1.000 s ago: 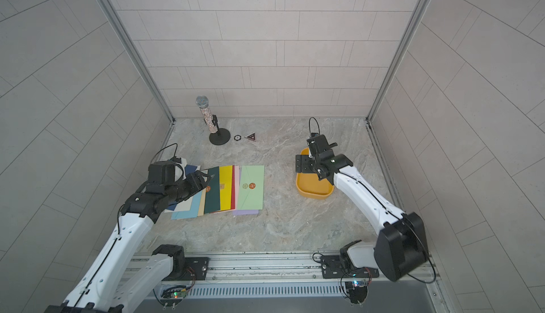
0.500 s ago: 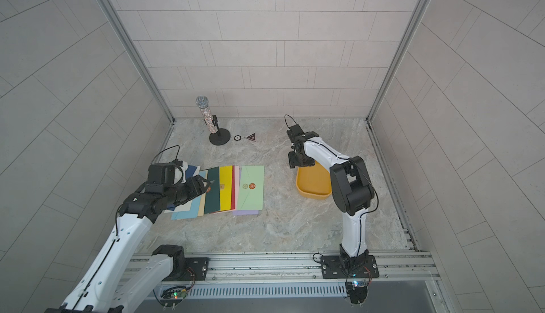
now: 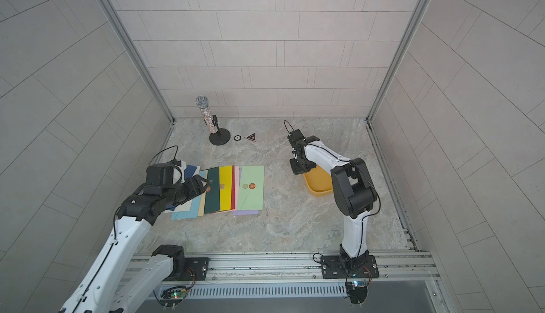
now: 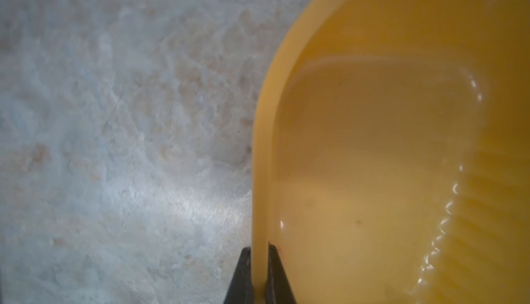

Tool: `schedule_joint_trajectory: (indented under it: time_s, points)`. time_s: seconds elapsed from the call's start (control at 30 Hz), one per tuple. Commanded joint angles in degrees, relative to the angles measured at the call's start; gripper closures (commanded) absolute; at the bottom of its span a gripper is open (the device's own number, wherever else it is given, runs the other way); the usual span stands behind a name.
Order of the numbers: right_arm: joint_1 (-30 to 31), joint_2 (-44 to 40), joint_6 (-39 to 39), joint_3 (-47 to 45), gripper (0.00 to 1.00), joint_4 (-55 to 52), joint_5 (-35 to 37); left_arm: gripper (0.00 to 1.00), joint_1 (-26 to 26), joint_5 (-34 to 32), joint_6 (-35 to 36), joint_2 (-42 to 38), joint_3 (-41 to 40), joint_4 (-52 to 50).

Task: Put the sealed envelopes into the storage box
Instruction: Adjust the storage box at the center of the board.

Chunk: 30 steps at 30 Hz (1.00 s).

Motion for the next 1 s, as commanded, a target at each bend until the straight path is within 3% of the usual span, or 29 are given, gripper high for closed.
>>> schedule_joint_trajectory:
  time_s: [0.0, 0.27, 0.47, 0.6, 0.8, 0.87, 0.97]
  points:
    - [3.7, -8.1, -15.7, -6.3, 1.0, 2.6, -4.5, 0.3, -0.1, -0.9, 0.7, -0.6, 0.3, 0.6]
    - [9.8, -17.4, -43.2, -14.8, 1.0, -6.7, -9.3, 0.3, -0.1, -0.9, 0.6, -0.1, 0.2, 0.7]
    - [11.6, -19.0, -52.1, -18.9, 1.0, -5.5, -4.4, 0.3, -0.1, -0.5, 0.6, 0.1, 0.3, 0.7]
    - [11.7, -19.5, -54.3, -20.4, 1.0, -1.4, 1.4, 0.3, -0.1, 0.0, 0.6, 0.6, 0.1, 0.9]
    - [10.9, -19.3, -55.9, -21.1, 1.0, 2.2, 2.0, 0.3, -0.1, 1.1, 0.7, 1.5, 0.2, 1.2]
    - [10.9, -19.8, -55.4, -21.2, 0.95, 3.0, 2.1, 0.3, -0.1, 1.3, 0.8, 1.4, 0.0, 1.5]
    - [10.9, -21.2, -54.2, -21.8, 0.8, 3.8, 2.3, 0.29, -0.2, 1.3, 0.8, 1.4, -0.1, 1.7]
